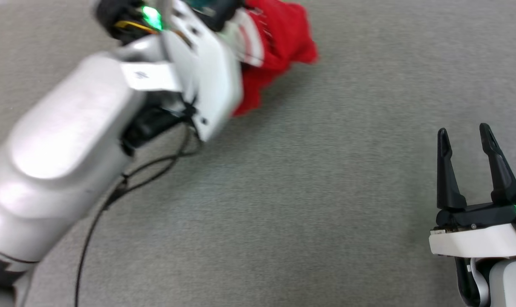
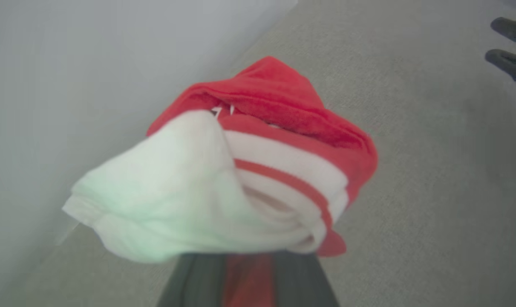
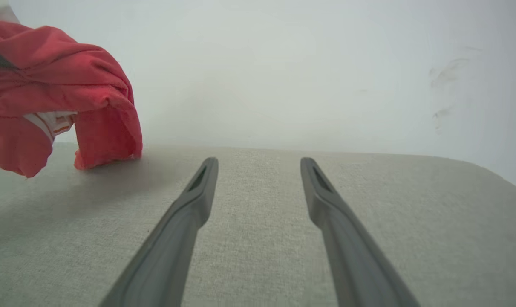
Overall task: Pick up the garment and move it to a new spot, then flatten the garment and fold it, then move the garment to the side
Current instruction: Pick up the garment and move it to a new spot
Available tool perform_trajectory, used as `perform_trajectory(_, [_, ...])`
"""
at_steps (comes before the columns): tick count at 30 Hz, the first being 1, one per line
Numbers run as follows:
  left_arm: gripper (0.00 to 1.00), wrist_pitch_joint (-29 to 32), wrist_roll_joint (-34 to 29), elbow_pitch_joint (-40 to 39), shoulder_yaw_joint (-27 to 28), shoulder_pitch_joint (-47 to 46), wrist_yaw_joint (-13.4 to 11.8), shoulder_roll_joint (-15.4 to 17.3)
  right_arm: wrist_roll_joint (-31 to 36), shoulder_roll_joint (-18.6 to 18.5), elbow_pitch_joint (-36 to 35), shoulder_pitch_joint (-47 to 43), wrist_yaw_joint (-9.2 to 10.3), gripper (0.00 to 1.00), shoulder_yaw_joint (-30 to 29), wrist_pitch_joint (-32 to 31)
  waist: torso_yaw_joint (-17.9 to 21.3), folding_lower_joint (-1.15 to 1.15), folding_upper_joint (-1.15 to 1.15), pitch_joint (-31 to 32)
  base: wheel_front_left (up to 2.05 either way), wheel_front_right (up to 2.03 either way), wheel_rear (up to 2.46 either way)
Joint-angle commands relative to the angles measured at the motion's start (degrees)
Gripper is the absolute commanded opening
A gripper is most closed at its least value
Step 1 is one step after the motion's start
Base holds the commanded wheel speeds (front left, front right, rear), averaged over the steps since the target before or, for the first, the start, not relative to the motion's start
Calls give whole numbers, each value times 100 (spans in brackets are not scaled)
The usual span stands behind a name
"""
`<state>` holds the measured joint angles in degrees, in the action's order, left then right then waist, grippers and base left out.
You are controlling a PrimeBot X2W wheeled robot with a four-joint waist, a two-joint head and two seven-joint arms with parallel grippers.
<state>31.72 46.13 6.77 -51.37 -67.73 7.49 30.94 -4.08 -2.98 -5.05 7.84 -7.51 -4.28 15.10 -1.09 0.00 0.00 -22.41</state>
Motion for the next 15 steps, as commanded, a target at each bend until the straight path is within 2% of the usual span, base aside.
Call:
perform_trajectory(1, [0, -38, 16, -1, -49, -98, -17, -41, -15, 18, 19, -54, 4, 100, 7, 10, 244, 0, 0, 17, 0, 0, 0])
perform_trajectory(4, [0, -215, 122, 128, -685, -159, -17, -445, -122, 18, 37, -49, 4, 100, 15, 10, 536, 0, 0, -19, 0, 0, 0])
perform_trajectory(5, [0, -215, 122, 128, -685, -159, -17, -445, -122, 18, 37, -49, 4, 100, 15, 10, 536, 0, 0, -19, 0, 0, 0])
perform_trajectory(12, [0, -621, 368, 675, -1870, 79, -17, -1058, -231, 18, 47, -15, 4, 100, 32, 10, 789, 0, 0, -139, 0, 0, 0])
perform_trajectory(15, [0, -722, 446, 889, -2121, 310, -17, -1328, -246, 18, 42, 0, 4, 100, 28, 10, 821, 0, 0, -196, 0, 0, 0])
